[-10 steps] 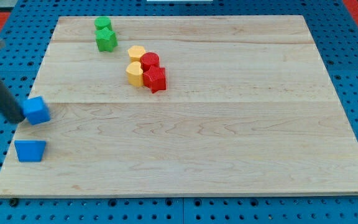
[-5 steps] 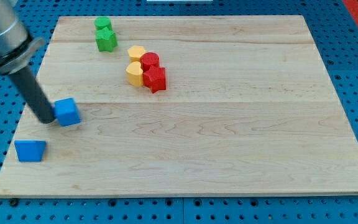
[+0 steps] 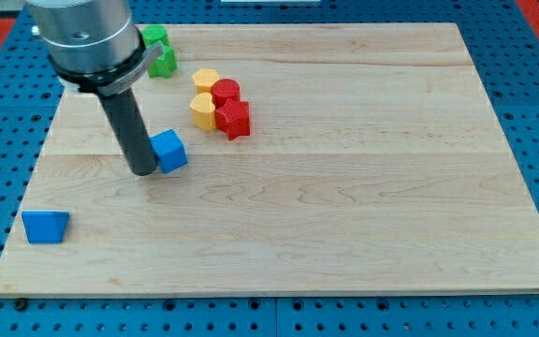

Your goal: Place the blue cube towards the top left of the yellow heart

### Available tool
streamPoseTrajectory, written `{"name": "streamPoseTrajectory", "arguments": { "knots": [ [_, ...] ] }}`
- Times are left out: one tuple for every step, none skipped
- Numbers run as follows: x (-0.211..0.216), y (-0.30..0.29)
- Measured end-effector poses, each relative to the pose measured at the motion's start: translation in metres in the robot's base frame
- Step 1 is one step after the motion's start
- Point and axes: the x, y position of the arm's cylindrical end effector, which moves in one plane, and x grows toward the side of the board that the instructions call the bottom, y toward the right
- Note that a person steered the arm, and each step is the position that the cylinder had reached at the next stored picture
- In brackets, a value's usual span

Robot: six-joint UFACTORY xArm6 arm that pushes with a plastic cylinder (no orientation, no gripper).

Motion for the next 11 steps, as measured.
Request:
{"name": "streamPoseTrajectory", "arguments": {
  "knots": [
    [0.017, 0.025],
    [-0.003, 0.031],
    [-0.028, 0.006],
    [-0.053, 0.006],
    [-0.067, -0.015],
    [-0.076, -0.032],
    [-0.105, -0.032],
    [-0.126, -0.049],
    [-0.132, -0.107],
    [-0.153, -0.081],
    [-0.159, -0.011]
  ]
}}
